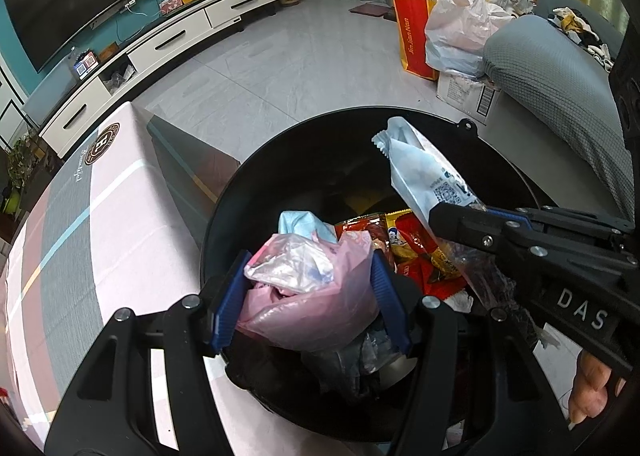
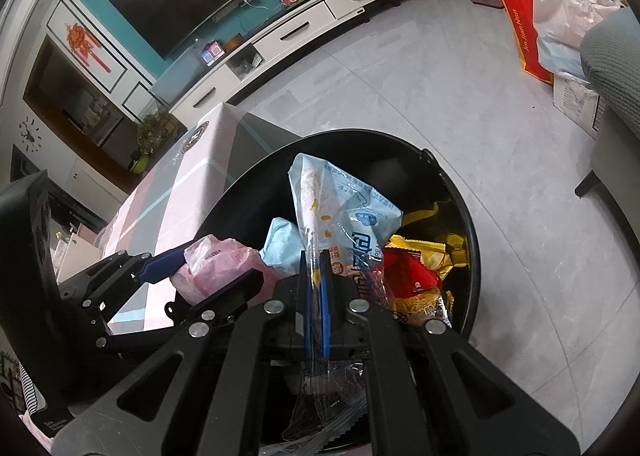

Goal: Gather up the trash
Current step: 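Lower the pink bag and clear bag into the black bin with both tools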

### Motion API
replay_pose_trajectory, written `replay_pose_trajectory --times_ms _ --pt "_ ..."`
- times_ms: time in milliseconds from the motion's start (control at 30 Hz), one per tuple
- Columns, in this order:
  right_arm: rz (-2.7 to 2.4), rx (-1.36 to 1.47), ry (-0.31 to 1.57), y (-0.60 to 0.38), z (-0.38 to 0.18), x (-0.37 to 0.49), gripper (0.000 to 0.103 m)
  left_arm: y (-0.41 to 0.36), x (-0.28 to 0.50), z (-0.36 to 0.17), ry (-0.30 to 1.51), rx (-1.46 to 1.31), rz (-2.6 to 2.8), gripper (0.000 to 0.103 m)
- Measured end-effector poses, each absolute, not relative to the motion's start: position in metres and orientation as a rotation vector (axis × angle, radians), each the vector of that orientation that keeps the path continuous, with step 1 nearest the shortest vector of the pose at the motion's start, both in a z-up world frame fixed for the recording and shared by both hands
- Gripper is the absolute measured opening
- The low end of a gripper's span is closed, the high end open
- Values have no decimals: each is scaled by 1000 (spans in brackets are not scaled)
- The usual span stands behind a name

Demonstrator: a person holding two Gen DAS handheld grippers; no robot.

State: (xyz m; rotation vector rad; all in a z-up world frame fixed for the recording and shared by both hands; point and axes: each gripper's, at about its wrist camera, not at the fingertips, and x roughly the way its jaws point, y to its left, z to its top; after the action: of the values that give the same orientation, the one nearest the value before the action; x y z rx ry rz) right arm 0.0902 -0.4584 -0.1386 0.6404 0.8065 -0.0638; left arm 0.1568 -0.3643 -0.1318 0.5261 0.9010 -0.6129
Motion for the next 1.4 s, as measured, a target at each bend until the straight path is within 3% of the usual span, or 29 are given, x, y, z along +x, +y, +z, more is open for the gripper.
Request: replay_pose_trajectory --times_ms 1400 --pt "-130 571 845 -452 -139 91 5 -367 158 -137 906 541 -610 65"
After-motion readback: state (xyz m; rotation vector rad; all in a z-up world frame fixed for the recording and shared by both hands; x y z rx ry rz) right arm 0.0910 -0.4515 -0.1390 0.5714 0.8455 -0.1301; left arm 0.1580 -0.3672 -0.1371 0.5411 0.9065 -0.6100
